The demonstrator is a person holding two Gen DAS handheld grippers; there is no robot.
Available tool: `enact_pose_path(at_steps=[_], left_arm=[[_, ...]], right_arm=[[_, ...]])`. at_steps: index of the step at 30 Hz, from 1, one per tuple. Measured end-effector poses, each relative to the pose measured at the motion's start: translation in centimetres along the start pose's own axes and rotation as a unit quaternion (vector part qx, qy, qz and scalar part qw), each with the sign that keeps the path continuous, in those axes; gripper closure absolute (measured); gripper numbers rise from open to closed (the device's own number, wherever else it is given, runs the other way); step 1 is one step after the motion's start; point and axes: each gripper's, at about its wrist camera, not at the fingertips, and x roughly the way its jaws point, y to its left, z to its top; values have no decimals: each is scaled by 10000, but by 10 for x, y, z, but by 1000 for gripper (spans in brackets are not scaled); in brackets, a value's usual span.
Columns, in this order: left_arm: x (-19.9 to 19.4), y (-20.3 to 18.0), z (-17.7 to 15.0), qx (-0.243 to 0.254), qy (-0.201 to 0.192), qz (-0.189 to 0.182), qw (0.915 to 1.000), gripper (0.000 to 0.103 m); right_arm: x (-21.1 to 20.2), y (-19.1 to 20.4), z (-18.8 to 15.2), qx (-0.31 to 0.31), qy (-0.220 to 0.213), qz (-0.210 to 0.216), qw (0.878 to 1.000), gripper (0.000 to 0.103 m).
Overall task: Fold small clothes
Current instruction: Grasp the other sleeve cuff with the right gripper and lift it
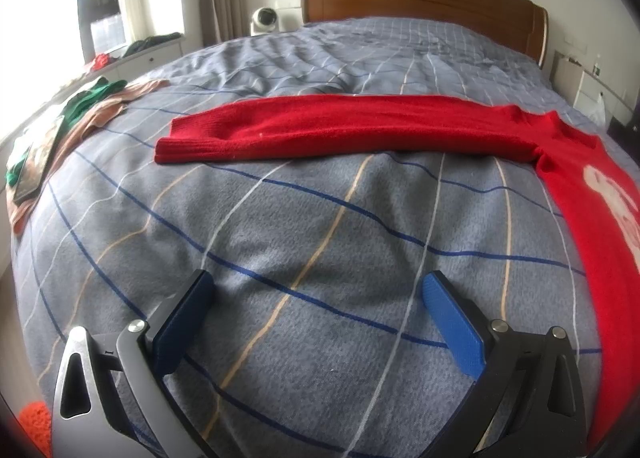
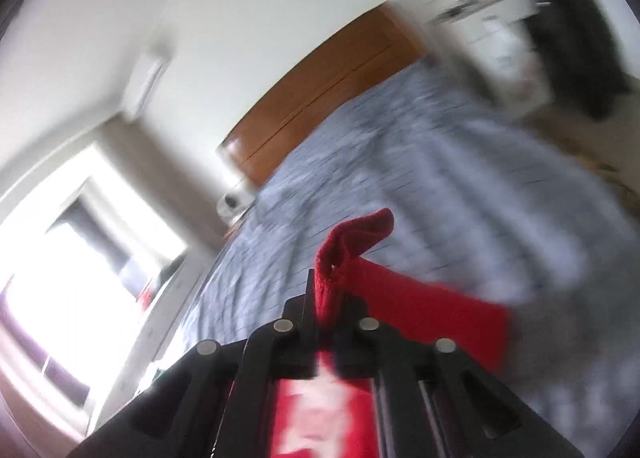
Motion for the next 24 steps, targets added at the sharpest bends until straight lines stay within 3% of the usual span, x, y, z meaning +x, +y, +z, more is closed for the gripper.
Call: enact_pose_path(at_steps=[4, 6, 7, 8, 11, 15, 18, 20, 24], left_arm=[[0, 0, 0, 1, -5, -3, 10000, 0], [0, 0, 1, 3, -6, -4, 10000, 0], [0, 0, 1, 4, -10, -6, 10000, 0], [0, 0, 1, 1, -11, -6, 10000, 0], [0, 0, 1, -2, -3, -4, 10000, 0], [-1, 0, 1, 6, -2, 10, 10000, 0], [-1, -1, 1, 8, 0, 13, 10000, 0], [-1, -2, 1, 11, -4, 19, 10000, 0], [0, -2, 0, 27, -29, 51, 10000, 0]], right_arm=[[81, 47, -50, -220, 623, 276, 9974, 97], [125, 54, -85, -55, 1158, 383, 9925, 82], [148, 51, -108, 167, 1569, 439, 9865, 42], [162, 49, -126, 370, 1845, 494, 9809, 15], [172, 40, -168, 673, 2212, 690, 9705, 15], [132, 17, -183, 328, 2114, 571, 9752, 15], [77, -15, -173, -179, 1694, -42, 9854, 15], [37, -46, -170, -528, 1342, -706, 9870, 14], [-17, -114, -173, -984, 917, -2026, 9700, 14]])
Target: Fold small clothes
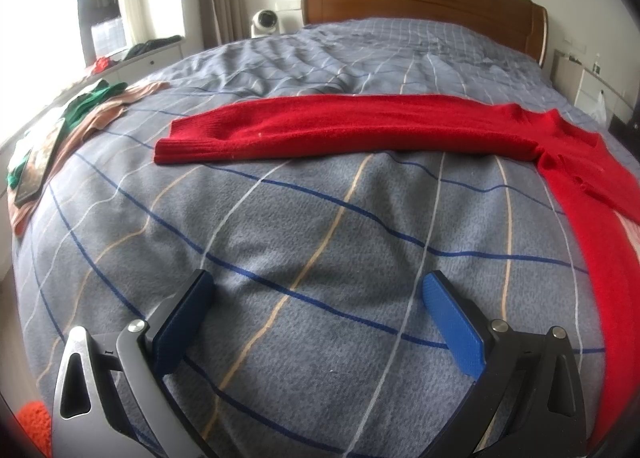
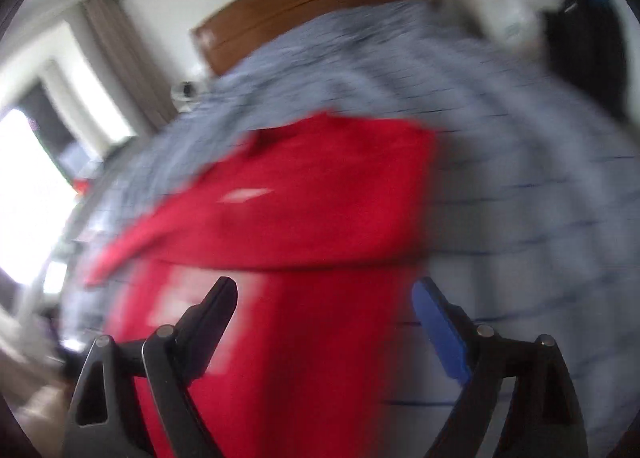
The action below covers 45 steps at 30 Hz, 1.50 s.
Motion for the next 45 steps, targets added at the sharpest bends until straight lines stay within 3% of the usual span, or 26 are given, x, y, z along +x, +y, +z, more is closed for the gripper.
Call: enact_pose_path(at_steps=[4, 7, 12, 15, 17, 20, 22, 25, 27, 30, 32, 35, 36, 37, 41, 45], left_arm=[[0, -1, -2, 11, -43, 36, 10000, 0], [-1, -1, -3, 17, -67, 56, 10000, 0], [-1, -2, -3, 33, -29, 60, 10000, 0], [-2, -1, 4, 103, 284, 27, 9995, 1], [-5, 5, 20, 39, 641, -294, 9975, 1], [-17, 27, 49, -305, 526, -718, 9956, 1], [-20, 47, 73, -399, 370, -673, 9963, 0], [1, 81, 102, -398, 422, -251, 9980, 0], [31, 108, 113, -612, 790, -18, 9950, 1], [64, 131, 116, -1056, 1250, -72, 9865, 3], [77, 131, 116, -1209, 1394, -226, 9826, 17], [91, 122, 116, -1253, 1524, -496, 9791, 60], [89, 117, 116, -1222, 1525, -464, 9796, 83], [89, 111, 119, -1176, 1526, -454, 9802, 91], [59, 81, 156, -629, 1090, -329, 9915, 93], [-1, 15, 214, 9, 432, -962, 9944, 93]], right_arm=[[-12, -69, -30, 453, -305, -648, 9964, 14], [-24, -102, -46, 1133, -681, -67, 9912, 15], [-21, -99, -48, 1105, -801, -61, 9906, 15], [-14, -96, -47, 1095, -795, -62, 9908, 14], [-17, -95, -47, 1121, -797, -28, 9905, 14], [-18, -95, -49, 1120, -765, -9, 9908, 13], [-16, -94, -47, 1107, -754, -17, 9910, 12], [-16, -93, -47, 1085, -747, -44, 9913, 12], [-15, -92, -47, 1065, -737, -76, 9916, 12], [-15, -90, -46, 1030, -709, -127, 9921, 12], [-14, -88, -47, 1000, -684, -164, 9925, 11], [-12, -86, -46, 952, -629, -232, 9932, 10], [-11, -85, -46, 937, -608, -250, 9934, 10], [-11, -85, -45, 924, -594, -264, 9936, 10], [-11, -84, -46, 904, -598, -287, 9937, 10], [-12, -86, -47, 938, -648, -218, 9932, 10]])
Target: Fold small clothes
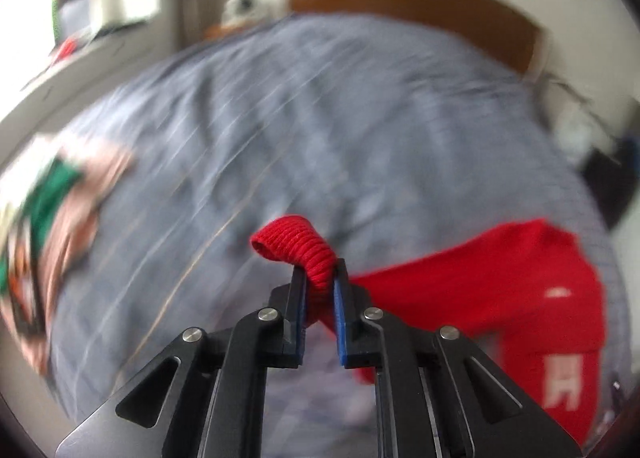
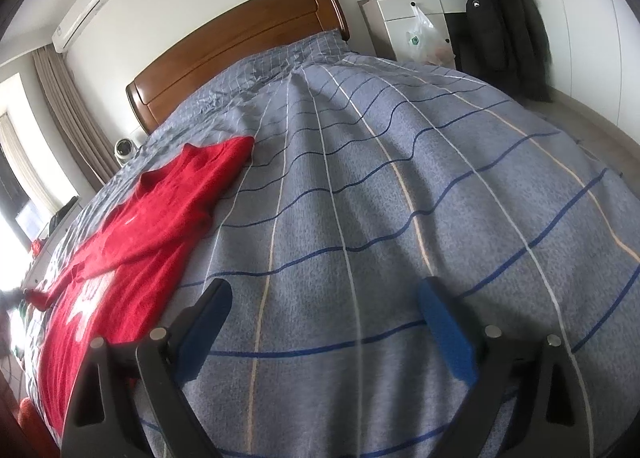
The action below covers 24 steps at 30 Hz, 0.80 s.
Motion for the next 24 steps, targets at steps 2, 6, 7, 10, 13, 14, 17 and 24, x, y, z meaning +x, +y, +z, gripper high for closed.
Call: enact_pose_path(at_steps=[2, 6, 7, 10, 13, 14, 17, 24], left_arm=[[-31, -63, 24, 505, -318, -515, 9969, 93], [-68, -175, 37, 1308, -679, -1370, 9795, 93], [-73, -211, 34, 1517, -686, -1634, 9724, 93], [-75, -279, 14, 1935, -724, -1988, 9580, 90], [-50, -344, -32, 2324, -355, -2157, 9478, 31], [-43, -354, -45, 2381, -221, -2089, 9482, 18], [-34, -358, -95, 2610, -34, -2135, 9414, 12], [-4, -241, -126, 2745, 224, -1419, 9508, 13]], right_arm=[[-1, -1, 0, 27, -34, 48, 10000, 9], [-2, -2, -1, 41, -66, 74, 9999, 9], [-2, -2, -1, 42, -68, 76, 9999, 9], [-2, -3, -2, 49, -73, 87, 9999, 9], [-2, -3, -2, 53, -78, 100, 9999, 9], [-3, -3, -2, 59, -84, 111, 9999, 9], [-4, -3, -2, 75, -85, 133, 9998, 9], [-5, -7, -2, 105, -126, 196, 9997, 9]])
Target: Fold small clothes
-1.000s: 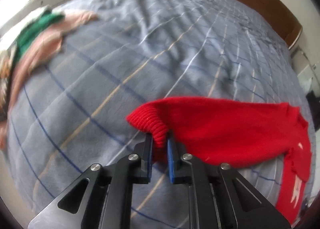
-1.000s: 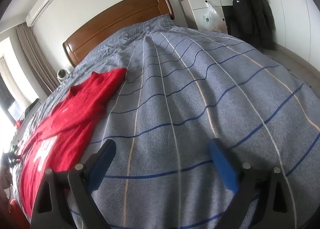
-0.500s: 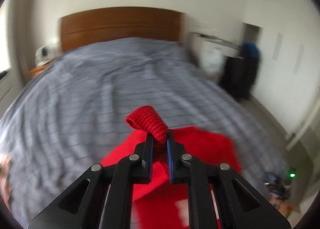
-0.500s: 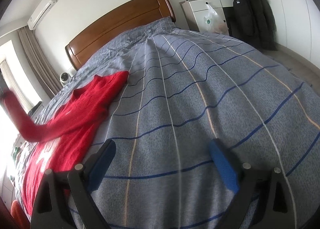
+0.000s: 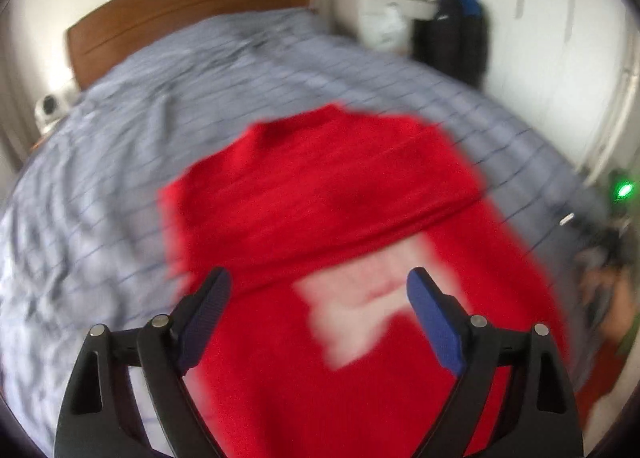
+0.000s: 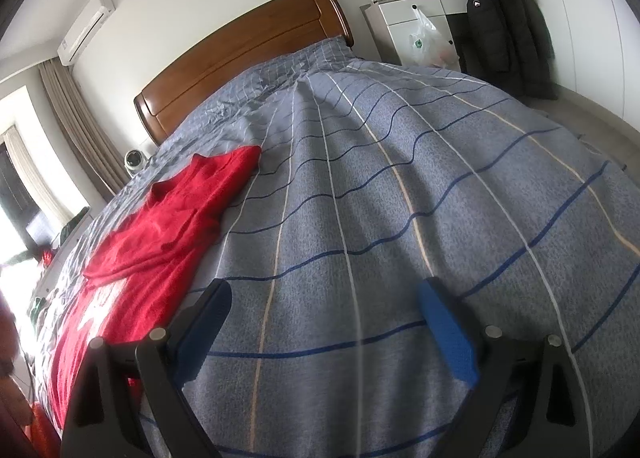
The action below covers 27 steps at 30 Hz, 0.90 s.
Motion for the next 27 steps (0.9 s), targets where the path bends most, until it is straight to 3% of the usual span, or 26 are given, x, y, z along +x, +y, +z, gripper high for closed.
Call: enact_pose_path(at_steps=[2, 5, 8, 11, 14, 15, 16, 19, 21, 27], left_arm=[[1, 45, -19, -150, 184, 238, 9994, 13], [11, 81, -35, -282, 355, 160, 9988, 13], [31, 89, -37, -440, 433, 193, 9979, 19], [52, 88, -32, -556, 390, 221, 9974, 33], [69, 82, -25, -512, 324, 540, 9967, 44], [75, 83, -25, -546, 332, 658, 9958, 62], [81, 86, -24, -634, 342, 712, 9949, 97], [84, 98, -31, -1061, 113, 923, 9900, 102], [84, 103, -43, -1378, 62, 858, 9867, 102], [77, 101, -49, -1403, 15, 764, 9872, 98]], right_arm=[[0, -1, 0, -6, -7, 0, 10000, 9], [0, -1, 0, -11, -21, -13, 10000, 9], [1, 1, 0, -35, -13, -49, 10000, 9], [1, 2, 1, -40, -4, -60, 10000, 9], [2, 3, 1, -55, 15, -93, 9999, 9], [2, 4, 1, -61, 25, -107, 9999, 9], [2, 4, 1, -63, 30, -115, 9999, 9], [3, 5, 0, -65, 32, -117, 9999, 9], [2, 5, 0, -58, 19, -101, 9999, 9], [3, 4, 1, -33, -15, -63, 10000, 9]])
